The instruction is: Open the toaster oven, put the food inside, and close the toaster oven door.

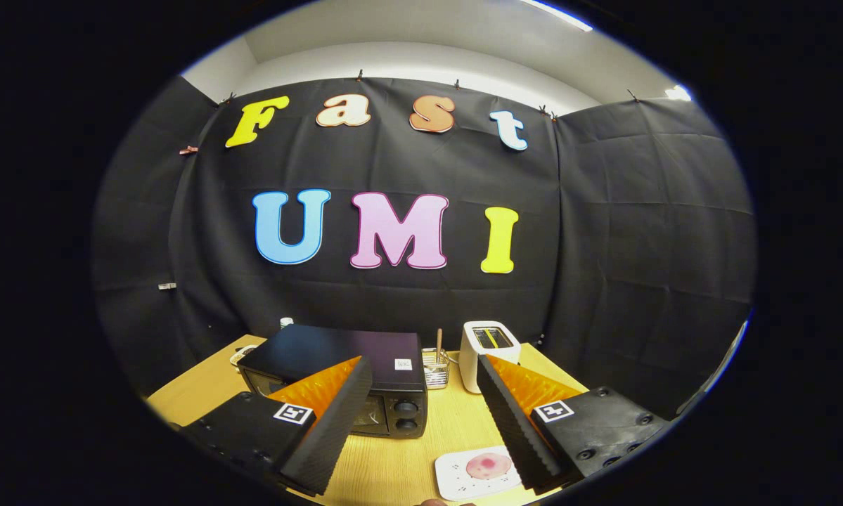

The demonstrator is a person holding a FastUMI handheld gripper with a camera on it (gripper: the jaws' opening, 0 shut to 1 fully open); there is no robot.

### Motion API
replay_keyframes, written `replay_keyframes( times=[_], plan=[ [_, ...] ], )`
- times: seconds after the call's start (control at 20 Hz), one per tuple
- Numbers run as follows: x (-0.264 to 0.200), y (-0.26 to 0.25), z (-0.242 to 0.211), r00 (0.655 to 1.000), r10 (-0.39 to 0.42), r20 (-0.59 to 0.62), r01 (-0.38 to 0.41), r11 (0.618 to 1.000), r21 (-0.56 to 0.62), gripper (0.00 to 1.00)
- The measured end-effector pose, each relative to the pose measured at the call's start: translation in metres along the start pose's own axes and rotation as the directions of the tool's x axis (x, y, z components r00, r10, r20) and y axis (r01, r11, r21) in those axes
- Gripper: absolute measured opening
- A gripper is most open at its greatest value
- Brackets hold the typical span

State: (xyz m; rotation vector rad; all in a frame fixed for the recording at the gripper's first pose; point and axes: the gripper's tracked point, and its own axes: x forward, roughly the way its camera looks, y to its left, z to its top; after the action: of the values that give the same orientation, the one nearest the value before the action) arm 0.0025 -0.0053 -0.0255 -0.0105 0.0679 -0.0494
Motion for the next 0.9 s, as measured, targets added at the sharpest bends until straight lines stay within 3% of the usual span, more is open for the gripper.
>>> replay_keyframes(
  times=[0.35,0.9],
  plan=[
    [0.028,0.026,-0.011,0.998,0.012,-0.064,-0.01,0.999,0.041,0.98],
    [0.075,0.146,-0.068,0.97,0.133,-0.202,-0.123,0.991,0.061,0.98]
  ],
)
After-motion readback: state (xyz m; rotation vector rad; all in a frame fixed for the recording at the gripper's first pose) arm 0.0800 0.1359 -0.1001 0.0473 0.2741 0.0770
